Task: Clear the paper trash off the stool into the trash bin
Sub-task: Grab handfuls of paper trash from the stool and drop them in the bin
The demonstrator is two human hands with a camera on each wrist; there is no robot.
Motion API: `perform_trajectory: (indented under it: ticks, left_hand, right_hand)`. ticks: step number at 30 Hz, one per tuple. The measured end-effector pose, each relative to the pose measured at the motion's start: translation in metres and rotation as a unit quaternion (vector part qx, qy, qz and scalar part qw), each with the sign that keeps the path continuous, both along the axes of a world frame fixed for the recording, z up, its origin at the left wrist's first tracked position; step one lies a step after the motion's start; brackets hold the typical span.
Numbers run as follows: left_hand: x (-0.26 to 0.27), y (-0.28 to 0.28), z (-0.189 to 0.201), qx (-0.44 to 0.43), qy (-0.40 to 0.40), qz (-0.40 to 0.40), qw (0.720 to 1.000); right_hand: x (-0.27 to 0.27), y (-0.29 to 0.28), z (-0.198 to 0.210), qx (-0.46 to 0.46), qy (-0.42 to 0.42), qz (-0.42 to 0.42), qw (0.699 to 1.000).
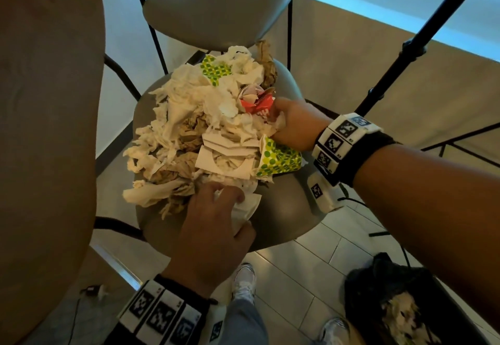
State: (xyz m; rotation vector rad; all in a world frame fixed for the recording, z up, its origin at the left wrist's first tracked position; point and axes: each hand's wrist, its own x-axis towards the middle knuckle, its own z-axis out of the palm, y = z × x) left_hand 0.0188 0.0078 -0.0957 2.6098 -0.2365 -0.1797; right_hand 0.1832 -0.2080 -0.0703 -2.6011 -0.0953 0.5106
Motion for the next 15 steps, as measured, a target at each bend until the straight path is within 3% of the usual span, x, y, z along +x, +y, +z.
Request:
perform_trajectory:
  ticks: [15]
  left_hand:
    - [-0.018, 0.003, 0.034, -0.101, -0.072, 0.017, 0.992]
  right_hand:
    - [-0.007, -0.019, 0.001, 0.169, -0.026, -0.114, 0.979]
